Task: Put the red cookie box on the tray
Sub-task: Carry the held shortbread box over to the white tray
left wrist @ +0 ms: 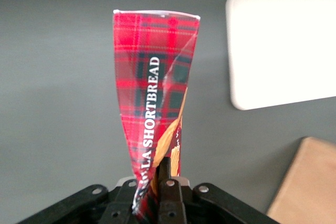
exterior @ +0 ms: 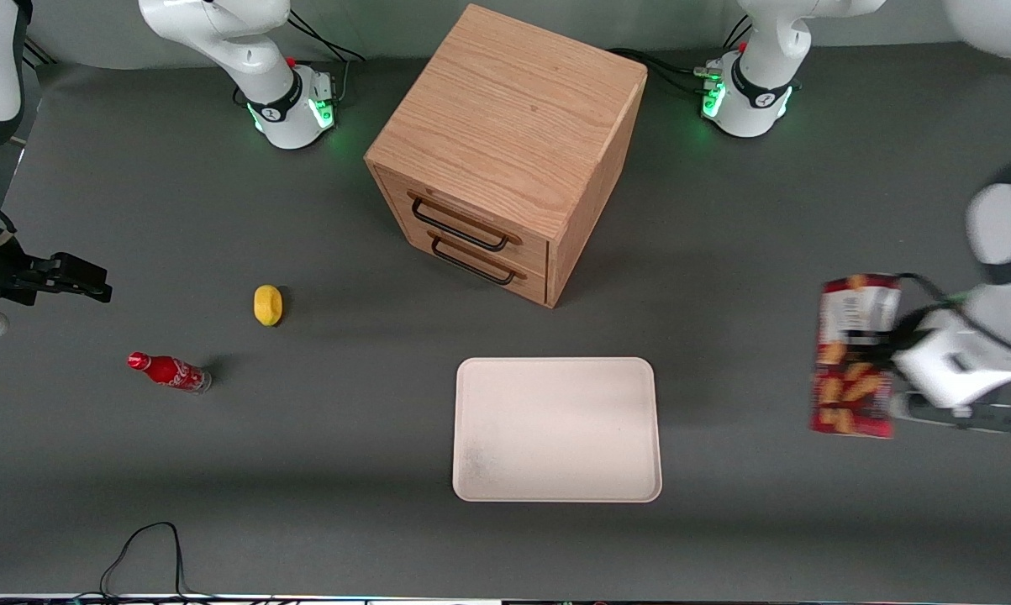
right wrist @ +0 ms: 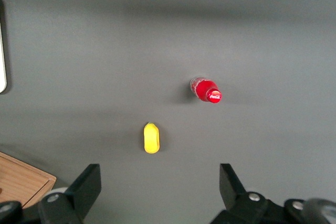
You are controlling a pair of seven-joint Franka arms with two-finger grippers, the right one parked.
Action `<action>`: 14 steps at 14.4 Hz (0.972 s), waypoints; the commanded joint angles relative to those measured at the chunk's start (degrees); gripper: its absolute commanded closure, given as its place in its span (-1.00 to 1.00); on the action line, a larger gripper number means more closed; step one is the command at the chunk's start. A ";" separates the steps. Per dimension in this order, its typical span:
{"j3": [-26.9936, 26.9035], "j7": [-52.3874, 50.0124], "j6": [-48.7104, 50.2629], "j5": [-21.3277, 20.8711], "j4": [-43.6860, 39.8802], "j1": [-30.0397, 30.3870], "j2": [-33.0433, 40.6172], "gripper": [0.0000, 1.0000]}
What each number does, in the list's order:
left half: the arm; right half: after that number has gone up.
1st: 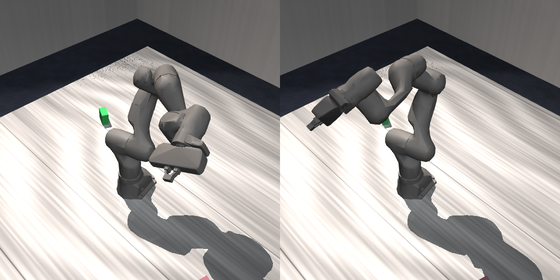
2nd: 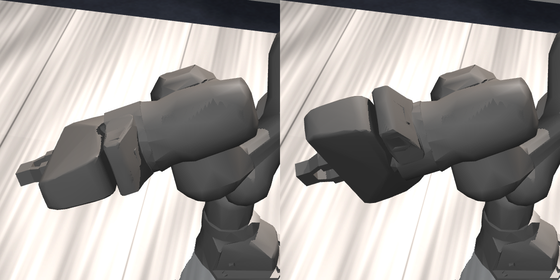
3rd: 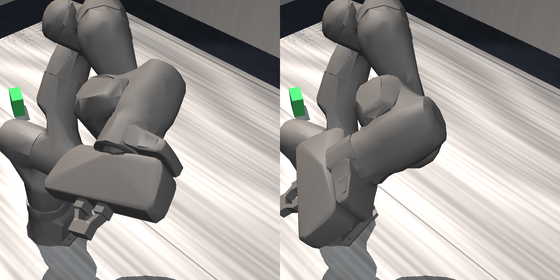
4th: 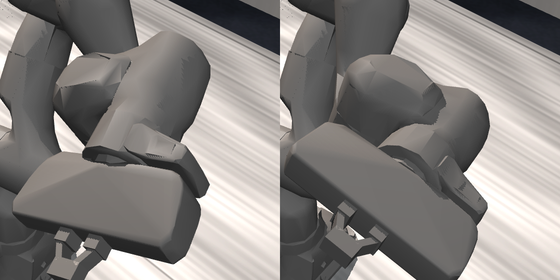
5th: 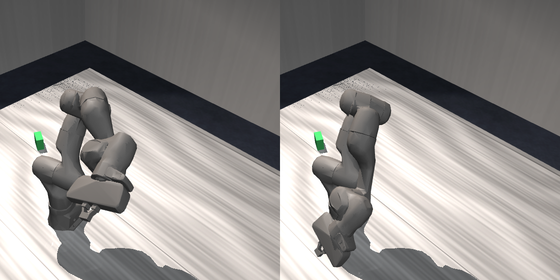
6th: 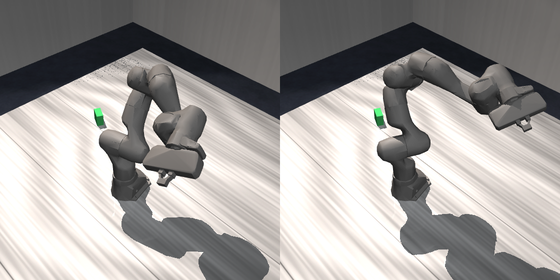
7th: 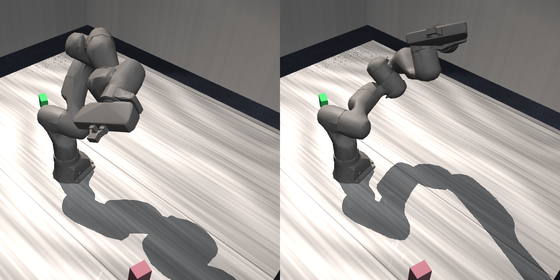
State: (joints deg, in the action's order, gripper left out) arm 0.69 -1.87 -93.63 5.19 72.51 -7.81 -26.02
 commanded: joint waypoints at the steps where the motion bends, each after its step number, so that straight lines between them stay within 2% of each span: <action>1: 2.55 -10.15 -2.60 -2.28 -5.69 -4.13 -5.07 1.00; 3: 3.35 -10.79 -5.06 -2.55 -9.04 -6.41 -9.99 1.00; 5: 3.52 -13.58 -10.75 -3.86 -8.70 -8.62 -13.86 1.00; 8: 5.55 -17.03 -20.33 -4.92 -6.34 -8.80 -18.27 1.00; 11: 5.72 -19.21 -29.75 -9.21 -0.53 -9.85 -19.85 1.00; 13: 5.72 -21.94 -30.56 -12.64 -0.52 -10.12 -21.26 1.00; 14: 5.90 -22.47 -30.82 -12.74 -0.52 -10.20 -21.87 1.00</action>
State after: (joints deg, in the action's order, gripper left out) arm 6.77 -21.28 -123.75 -5.30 71.15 -17.21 -48.46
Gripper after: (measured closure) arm 0.907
